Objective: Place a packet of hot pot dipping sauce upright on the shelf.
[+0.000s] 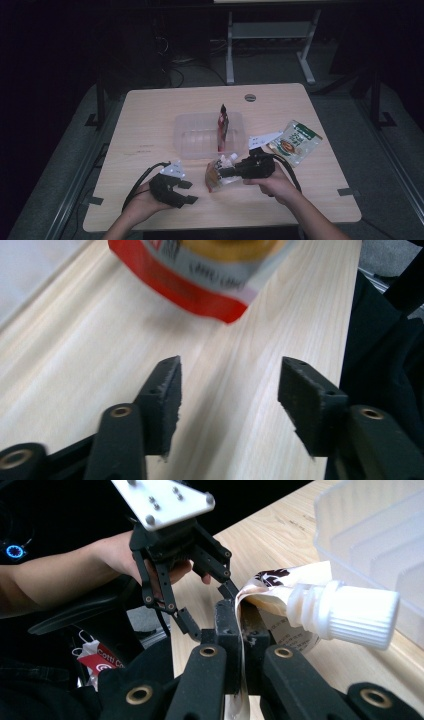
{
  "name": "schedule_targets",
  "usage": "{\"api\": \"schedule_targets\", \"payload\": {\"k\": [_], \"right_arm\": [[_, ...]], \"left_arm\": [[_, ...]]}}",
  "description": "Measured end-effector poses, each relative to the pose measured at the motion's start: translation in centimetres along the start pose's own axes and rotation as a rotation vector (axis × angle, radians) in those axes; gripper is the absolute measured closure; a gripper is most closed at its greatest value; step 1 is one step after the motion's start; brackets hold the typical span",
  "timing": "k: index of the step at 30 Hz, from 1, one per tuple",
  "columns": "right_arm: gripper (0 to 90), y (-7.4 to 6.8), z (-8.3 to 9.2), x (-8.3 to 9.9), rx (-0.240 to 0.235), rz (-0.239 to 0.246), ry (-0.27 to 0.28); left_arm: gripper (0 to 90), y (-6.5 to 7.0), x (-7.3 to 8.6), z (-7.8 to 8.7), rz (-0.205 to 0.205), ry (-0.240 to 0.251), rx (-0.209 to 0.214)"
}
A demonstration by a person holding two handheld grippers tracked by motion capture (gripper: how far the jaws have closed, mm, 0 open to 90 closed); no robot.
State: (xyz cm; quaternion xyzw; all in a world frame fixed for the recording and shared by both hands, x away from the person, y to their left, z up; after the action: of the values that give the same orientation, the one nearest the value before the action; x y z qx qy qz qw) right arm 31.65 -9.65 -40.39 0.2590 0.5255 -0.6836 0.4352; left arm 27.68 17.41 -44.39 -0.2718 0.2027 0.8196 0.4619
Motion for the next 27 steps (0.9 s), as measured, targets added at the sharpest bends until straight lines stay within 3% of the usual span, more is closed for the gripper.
{"api": "schedule_targets", "payload": {"k": [4, 8, 27], "right_arm": [[89.8, -0.1, -0.1, -1.2, 0.004, 0.016, -0.004], [89.8, 0.0, 0.2, -2.5, 0.020, 0.025, 0.006], [89.8, 2.0, 2.6, -8.7, 0.136, 0.066, 0.050]], "left_arm": [[35.3, -0.3, -0.1, 0.2, 0.003, 0.021, -0.007], [33.4, -0.4, 0.0, 0.0, 0.011, 0.010, -0.003], [31.6, -0.7, 0.2, -0.3, 0.001, 0.016, 0.000]]}}
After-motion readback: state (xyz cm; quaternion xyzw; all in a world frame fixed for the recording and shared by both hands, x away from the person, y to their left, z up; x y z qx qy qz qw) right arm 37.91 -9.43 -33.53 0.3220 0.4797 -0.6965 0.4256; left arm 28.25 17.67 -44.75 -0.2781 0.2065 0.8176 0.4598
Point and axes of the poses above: each handheld gripper's, and its own axes: z roughly backward along the jaws, x roughly out of its underside, y roughly to its right, the point moved 2 cm from there along -z, roughly forward along the jaws, and after that the axes turned 8 degrees about -x, right-handed, at the moved point
